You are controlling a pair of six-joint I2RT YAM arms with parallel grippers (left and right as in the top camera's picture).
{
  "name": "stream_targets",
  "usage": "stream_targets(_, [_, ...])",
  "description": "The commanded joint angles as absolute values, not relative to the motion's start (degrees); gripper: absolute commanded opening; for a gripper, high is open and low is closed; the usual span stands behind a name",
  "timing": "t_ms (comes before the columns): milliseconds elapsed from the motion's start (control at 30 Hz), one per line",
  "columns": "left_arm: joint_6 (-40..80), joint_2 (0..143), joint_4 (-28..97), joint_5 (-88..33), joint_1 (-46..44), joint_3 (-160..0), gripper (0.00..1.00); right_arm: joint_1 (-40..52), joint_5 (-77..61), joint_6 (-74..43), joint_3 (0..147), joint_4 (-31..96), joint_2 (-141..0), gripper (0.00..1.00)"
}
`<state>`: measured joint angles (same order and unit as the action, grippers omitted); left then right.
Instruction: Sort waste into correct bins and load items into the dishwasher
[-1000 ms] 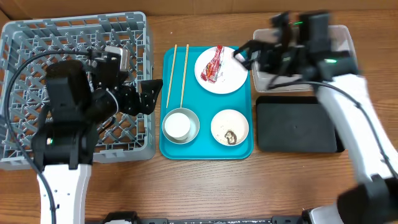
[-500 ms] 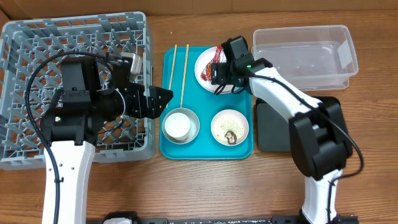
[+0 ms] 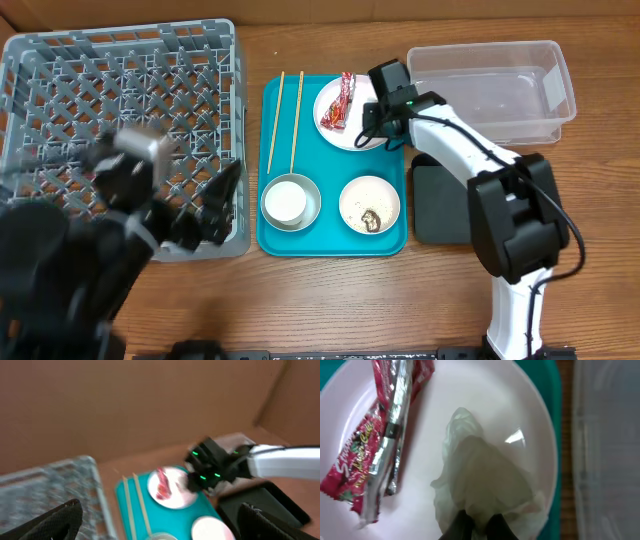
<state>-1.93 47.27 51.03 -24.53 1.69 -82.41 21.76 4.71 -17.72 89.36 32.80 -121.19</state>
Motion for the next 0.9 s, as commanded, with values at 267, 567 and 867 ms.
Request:
stream_targets(267, [-3.0,45.4,54.7,-17.4,1.5,-82.6,1.00,17.0,5.1,-18.1,90.1,34.7,-104.2,0.04])
stream_targets(567, [-3.0,45.4,58.5,-17.4,1.5,-82.6,1.00,10.0,0.6,-22.0,90.0,38.0,-109.3,0.17])
stream_targets(867, [-3.0,45.5,60.2,-17.4,1.5,-82.6,1.00,14.3,-15.6,-13.4,94.4,38.3,-104.2,0.64])
